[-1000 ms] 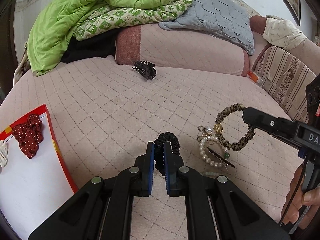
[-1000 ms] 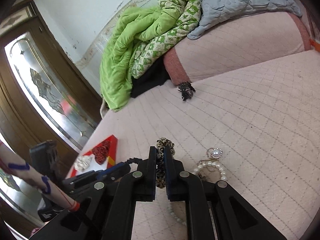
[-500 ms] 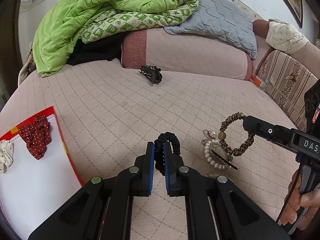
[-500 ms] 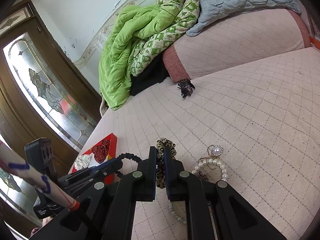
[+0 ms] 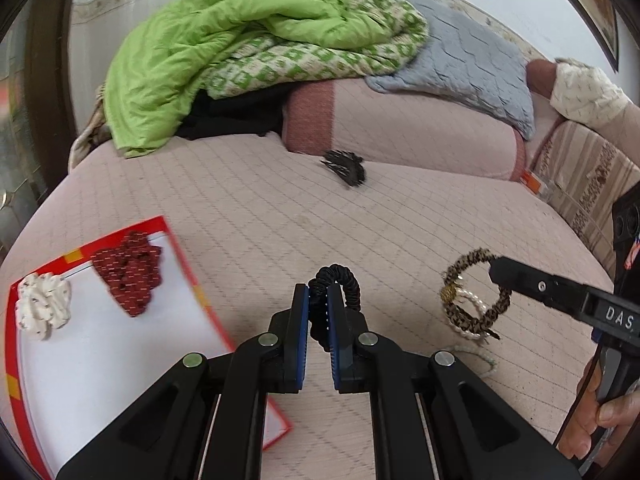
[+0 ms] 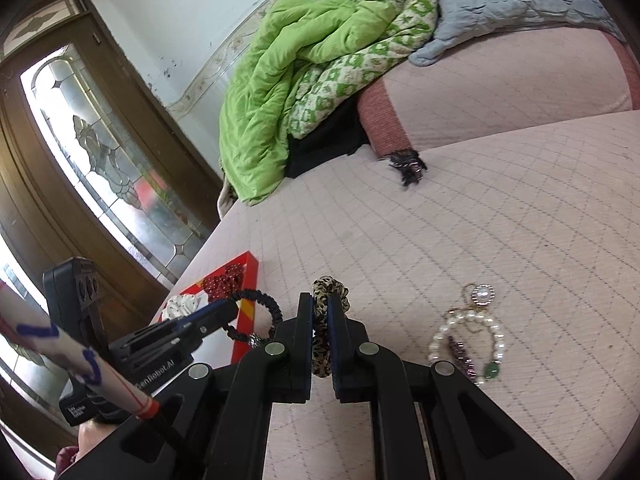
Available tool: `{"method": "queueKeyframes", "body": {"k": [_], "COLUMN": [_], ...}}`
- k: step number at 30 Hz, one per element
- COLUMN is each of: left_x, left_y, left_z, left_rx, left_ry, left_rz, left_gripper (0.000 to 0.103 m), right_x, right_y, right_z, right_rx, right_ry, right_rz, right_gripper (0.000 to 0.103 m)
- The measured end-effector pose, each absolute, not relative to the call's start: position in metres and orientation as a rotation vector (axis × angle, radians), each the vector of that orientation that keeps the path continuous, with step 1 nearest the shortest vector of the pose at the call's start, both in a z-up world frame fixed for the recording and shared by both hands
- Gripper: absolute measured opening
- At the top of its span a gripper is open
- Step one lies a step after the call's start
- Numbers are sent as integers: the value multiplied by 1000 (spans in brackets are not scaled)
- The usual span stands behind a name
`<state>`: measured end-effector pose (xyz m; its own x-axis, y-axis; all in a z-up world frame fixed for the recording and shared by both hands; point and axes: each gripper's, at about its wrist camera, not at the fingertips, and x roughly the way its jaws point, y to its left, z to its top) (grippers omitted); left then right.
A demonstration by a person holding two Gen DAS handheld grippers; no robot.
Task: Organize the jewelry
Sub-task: 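Carry hair tie and leopard bracelet into the box and open both tools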
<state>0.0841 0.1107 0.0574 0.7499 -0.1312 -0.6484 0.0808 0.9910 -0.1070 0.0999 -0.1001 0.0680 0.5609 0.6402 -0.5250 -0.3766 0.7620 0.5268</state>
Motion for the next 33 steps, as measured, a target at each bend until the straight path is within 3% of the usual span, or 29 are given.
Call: {"method": "queueKeyframes", "body": {"k": [13,33], "left_x": [62,62], "left_y": [186,298], "left_z": [66,43], "left_rx": [-133,-281], "left_ry": [682,763], "left_rz": [-1,188], "left_gripper": [9,9], "right_x": [81,95], "right_y": [-16,118], "right_z": [88,67], "right_rx": [308,272], "right_ry": [741,882], "right_rz": [764,859], "right_gripper": [8,8]}}
